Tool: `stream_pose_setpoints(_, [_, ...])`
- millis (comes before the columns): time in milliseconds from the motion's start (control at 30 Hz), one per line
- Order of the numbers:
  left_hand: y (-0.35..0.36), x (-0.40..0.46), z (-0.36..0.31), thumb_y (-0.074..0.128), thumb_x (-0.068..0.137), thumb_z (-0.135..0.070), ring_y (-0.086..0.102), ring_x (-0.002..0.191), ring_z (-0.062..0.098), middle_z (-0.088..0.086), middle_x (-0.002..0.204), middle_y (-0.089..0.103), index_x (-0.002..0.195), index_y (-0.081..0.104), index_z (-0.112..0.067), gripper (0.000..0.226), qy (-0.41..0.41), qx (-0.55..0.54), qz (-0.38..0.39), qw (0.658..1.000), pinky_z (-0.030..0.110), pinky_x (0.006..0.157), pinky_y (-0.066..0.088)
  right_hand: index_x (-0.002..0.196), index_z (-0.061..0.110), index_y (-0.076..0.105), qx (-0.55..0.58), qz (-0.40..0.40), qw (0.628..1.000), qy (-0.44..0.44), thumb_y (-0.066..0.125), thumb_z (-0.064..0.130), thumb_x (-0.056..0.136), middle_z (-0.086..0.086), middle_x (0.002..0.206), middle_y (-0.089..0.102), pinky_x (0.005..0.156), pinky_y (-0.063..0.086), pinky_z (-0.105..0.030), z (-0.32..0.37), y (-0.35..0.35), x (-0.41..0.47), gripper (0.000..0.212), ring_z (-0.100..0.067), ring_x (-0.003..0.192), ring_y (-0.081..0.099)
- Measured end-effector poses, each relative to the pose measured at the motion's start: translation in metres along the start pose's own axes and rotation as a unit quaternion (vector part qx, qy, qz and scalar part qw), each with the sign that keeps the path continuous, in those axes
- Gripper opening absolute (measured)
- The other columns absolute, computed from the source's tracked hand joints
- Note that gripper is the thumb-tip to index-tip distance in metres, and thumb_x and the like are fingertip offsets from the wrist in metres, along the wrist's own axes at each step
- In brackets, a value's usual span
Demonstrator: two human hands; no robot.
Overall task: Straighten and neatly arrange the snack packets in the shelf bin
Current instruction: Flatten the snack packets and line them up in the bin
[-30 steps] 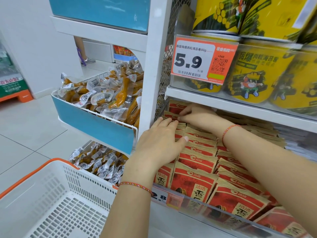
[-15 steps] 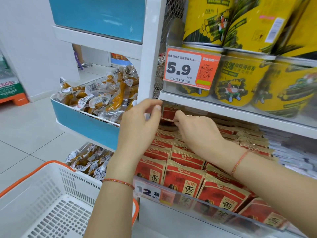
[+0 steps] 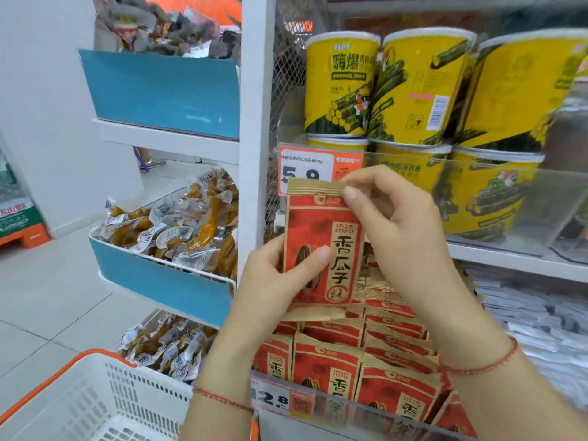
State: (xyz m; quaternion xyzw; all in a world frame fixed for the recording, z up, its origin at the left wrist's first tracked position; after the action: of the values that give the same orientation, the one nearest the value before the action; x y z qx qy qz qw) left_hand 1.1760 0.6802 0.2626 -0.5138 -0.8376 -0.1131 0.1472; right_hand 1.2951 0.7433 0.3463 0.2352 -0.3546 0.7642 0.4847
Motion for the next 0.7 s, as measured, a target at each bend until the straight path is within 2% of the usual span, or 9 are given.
stream_pose_setpoints(67, [0.001,0.001,0.007,0.068,0.074,-0.034,0.074,0.082,0.015,-0.002,0.089,0.077,0.096,0.072,-0.024,0.025,-0.018,-0.023,-0.019,0.999,0.023,0.066,0.057,0.108,0.023,0.062,0.097,0.003,0.992,0.077,0.056,0.019,0.096,0.004,0.096,0.071,0.075,0.058,-0.033,-0.016,0.002,-0.001,0.014,-0.009,0.090,0.069])
stream_pose_setpoints(133, [-0.002,0.000,0.014,0.067,0.074,-0.037,0.075,0.081,0.018,0.001,0.089,0.077,0.096,0.072,-0.022,0.028,-0.033,-0.046,-0.047,0.997,0.028,0.068,0.058,0.115,0.020,0.061,0.189,0.021,0.966,0.175,0.053,0.023,0.097,-0.001,0.095,0.074,0.070,0.058,-0.024,-0.039,0.009,-0.011,0.020,-0.010,0.087,0.071])
stream_pose_setpoints(200, [-0.006,0.000,0.023,0.067,0.073,-0.038,0.074,0.078,0.020,0.004,0.088,0.077,0.096,0.071,-0.019,0.030,-0.053,-0.073,-0.070,0.993,0.029,0.066,0.058,0.108,0.021,0.067,0.219,0.052,0.946,0.234,0.048,0.026,0.099,0.001,0.094,0.075,0.067,0.056,-0.021,-0.055,0.017,-0.023,0.022,-0.012,0.084,0.072])
stream_pose_setpoints(300, [-0.009,0.001,0.028,0.062,0.079,-0.037,0.073,0.074,0.018,0.005,0.087,0.077,0.100,0.069,-0.016,0.031,-0.065,-0.090,-0.078,0.991,0.027,0.062,0.057,0.095,0.021,0.072,0.222,0.073,0.942,0.240,0.051,0.023,0.096,0.001,0.088,0.075,0.061,0.054,-0.020,-0.065,0.024,-0.028,0.021,-0.013,0.074,0.069])
stream_pose_setpoints(433, [-0.009,-0.003,0.040,0.049,0.092,-0.042,0.071,0.066,0.012,0.001,0.080,0.075,0.103,0.067,-0.015,0.034,-0.104,-0.098,-0.105,0.984,0.023,0.055,0.055,0.093,0.016,0.073,0.236,0.071,0.941,0.232,0.055,0.020,0.094,-0.002,0.085,0.074,0.054,0.050,-0.019,-0.069,0.028,-0.028,0.019,-0.013,0.066,0.066])
stream_pose_setpoints(500, [-0.008,-0.006,0.046,0.046,0.097,-0.044,0.070,0.065,0.013,0.003,0.079,0.075,0.099,0.069,-0.016,0.036,-0.125,-0.090,-0.115,0.981,0.025,0.057,0.056,0.090,0.013,0.073,0.255,0.068,0.934,0.241,0.056,0.021,0.093,-0.003,0.080,0.072,0.050,0.048,-0.018,-0.068,0.032,-0.030,0.019,-0.011,0.060,0.062])
stream_pose_setpoints(600, [-0.006,-0.008,0.050,0.044,0.097,-0.048,0.069,0.068,0.015,0.004,0.081,0.075,0.095,0.072,-0.018,0.041,-0.139,-0.081,-0.125,0.979,0.027,0.062,0.056,0.087,0.010,0.073,0.252,0.061,0.934,0.245,0.059,0.028,0.090,-0.011,0.081,0.073,0.051,0.048,-0.021,-0.065,0.036,-0.031,0.023,-0.012,0.058,0.060])
stream_pose_setpoints(700, [-0.001,-0.008,0.051,0.043,0.098,-0.046,0.068,0.067,0.013,0.006,0.081,0.075,0.101,0.072,-0.013,0.045,-0.150,-0.090,-0.122,0.977,0.023,0.056,0.054,0.085,0.008,0.072,0.246,0.053,0.937,0.243,0.062,0.030,0.089,-0.015,0.083,0.072,0.052,0.049,-0.023,-0.062,0.034,-0.033,0.025,-0.017,0.060,0.061])
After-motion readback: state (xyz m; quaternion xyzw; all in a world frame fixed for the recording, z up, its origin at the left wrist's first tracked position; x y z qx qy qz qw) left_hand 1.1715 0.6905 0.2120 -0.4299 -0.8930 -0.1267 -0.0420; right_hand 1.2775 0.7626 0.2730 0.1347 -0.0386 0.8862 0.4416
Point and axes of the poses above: each hand's wrist, its own x-axis towards the middle knuckle, its own y-axis out of the palm, z = x × y, the point moved 9 cm from there along x, towards the middle knuckle
